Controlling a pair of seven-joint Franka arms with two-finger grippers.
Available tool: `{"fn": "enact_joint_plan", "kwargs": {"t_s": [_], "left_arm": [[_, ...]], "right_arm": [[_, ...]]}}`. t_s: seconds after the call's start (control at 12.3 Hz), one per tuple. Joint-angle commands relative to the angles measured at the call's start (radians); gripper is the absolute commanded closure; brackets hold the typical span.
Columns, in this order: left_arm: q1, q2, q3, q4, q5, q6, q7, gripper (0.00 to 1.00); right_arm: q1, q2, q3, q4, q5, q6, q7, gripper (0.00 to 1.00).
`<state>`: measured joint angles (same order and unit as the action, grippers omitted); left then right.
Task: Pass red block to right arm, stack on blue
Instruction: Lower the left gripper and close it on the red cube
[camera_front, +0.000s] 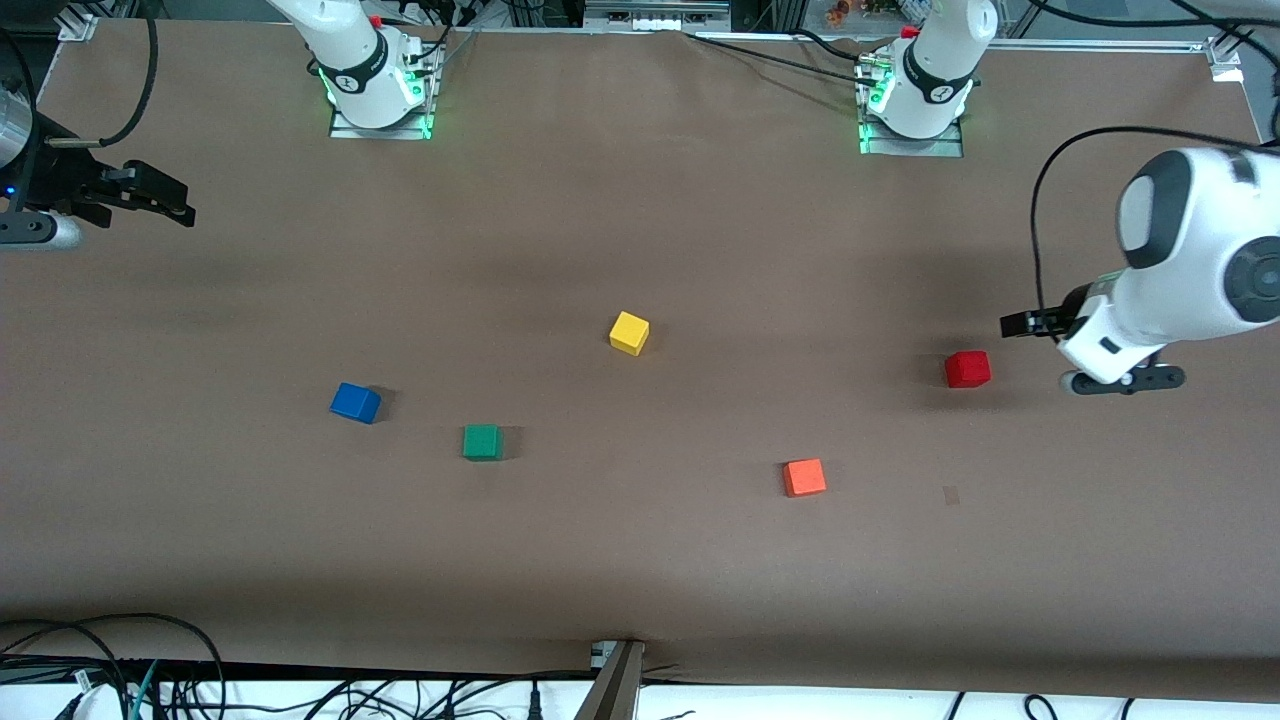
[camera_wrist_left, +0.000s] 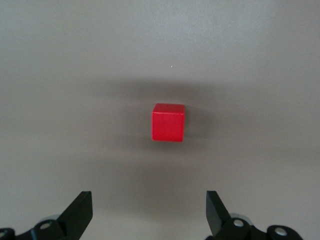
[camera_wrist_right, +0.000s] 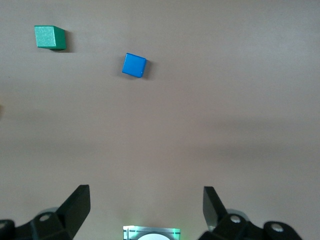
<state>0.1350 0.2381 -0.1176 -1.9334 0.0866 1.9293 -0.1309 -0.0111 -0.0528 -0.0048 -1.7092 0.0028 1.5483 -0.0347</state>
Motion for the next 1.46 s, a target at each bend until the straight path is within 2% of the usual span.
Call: {"fn": "enact_joint_plan", "kwargs": {"t_s": [0.0,0.32,0.57,1.06,1.14,1.38], "left_arm": [[0.003,0.032,-0.004,-0.097,-0.015,0.15,-0.022,0.0],[0.005,0.174,-0.004,-0.102,-0.008,0.339,-0.021,0.0],[0.006,0.225,-0.002,-0.104,-0.008,0.417,-0.015,0.0],[0.014,0.239,-0.004,-0.107,-0.007,0.424,-0.003,0.0],[0.018,0.239,-0.004,-0.107,-0.007,0.416,0.028,0.2],[0.02,0.23,-0.004,-0.105,-0.005,0.39,0.057,0.96]], "right_arm": [[0.0,-0.001,-0.001,0.017,0.013,-0.019,0.015,0.0],[0.0,-0.001,-0.001,0.017,0.013,-0.02,0.015,0.0],[0.0,-0.001,-0.001,0.017,0.013,-0.02,0.015,0.0],[0.0,-0.001,-0.001,0.017,0.013,-0.033,0.015,0.0],[0.0,-0.001,-0.001,0.017,0.013,-0.033,0.015,0.0],[0.0,-0.001,-0.001,0.019,0.013,-0.033,0.015,0.0]]}}
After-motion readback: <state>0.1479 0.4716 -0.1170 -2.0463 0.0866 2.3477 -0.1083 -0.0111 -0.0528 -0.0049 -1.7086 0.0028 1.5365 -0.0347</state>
